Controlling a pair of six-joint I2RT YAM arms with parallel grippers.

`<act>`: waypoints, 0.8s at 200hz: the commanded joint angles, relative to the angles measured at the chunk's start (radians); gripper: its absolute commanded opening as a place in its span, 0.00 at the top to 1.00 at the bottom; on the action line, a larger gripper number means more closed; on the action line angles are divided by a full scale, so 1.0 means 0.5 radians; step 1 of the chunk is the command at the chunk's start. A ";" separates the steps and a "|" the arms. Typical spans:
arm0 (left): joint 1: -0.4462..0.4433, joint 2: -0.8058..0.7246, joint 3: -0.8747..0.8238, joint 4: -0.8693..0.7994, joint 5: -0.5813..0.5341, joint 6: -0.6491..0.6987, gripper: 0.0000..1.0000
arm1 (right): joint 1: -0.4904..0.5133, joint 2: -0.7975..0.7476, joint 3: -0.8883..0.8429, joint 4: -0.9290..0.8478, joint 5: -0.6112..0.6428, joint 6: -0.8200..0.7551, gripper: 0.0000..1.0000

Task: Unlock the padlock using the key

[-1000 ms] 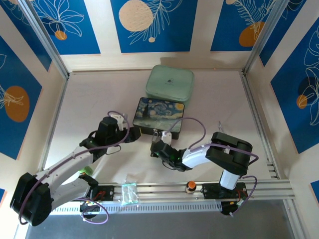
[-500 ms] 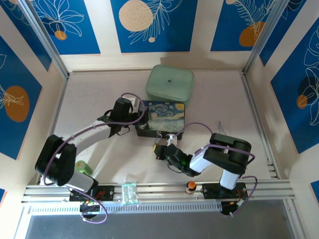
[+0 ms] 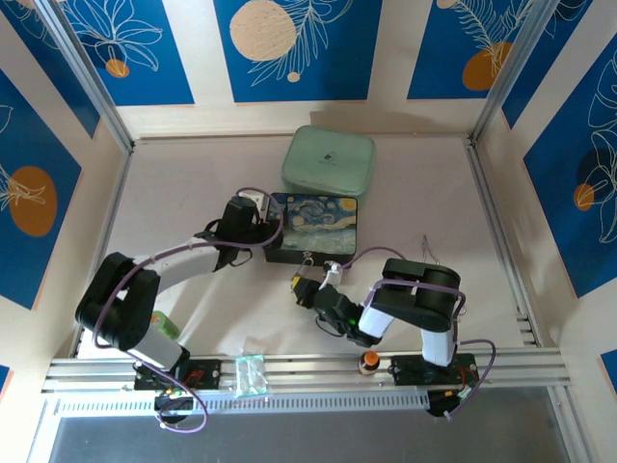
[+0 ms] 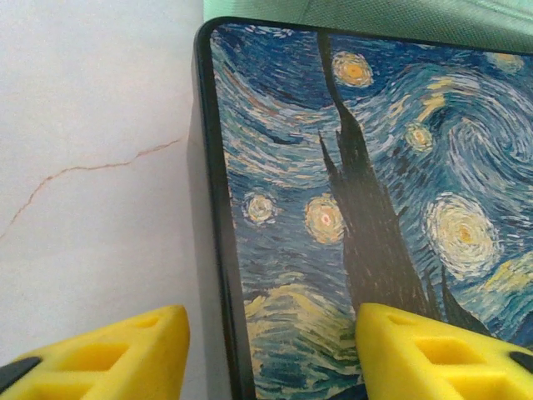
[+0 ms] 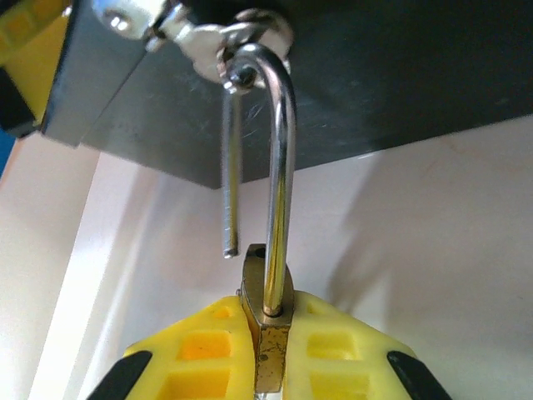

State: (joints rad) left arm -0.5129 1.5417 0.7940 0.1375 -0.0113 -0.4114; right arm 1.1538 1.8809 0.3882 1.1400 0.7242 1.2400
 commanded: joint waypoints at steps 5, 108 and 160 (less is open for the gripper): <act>0.003 0.096 -0.125 -0.109 -0.047 0.052 0.46 | 0.065 0.035 0.049 -0.418 0.243 0.475 0.94; -0.008 0.180 -0.250 -0.084 -0.022 0.010 0.60 | -0.003 0.348 0.128 0.231 0.354 0.567 0.95; -0.023 0.166 -0.310 -0.076 -0.028 0.013 0.63 | -0.031 0.291 0.153 0.059 0.502 0.717 0.95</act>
State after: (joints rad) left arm -0.5167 1.5593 0.7128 0.3305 0.0193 -0.4282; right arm 1.1744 2.0029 0.4759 1.2594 0.8646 1.5688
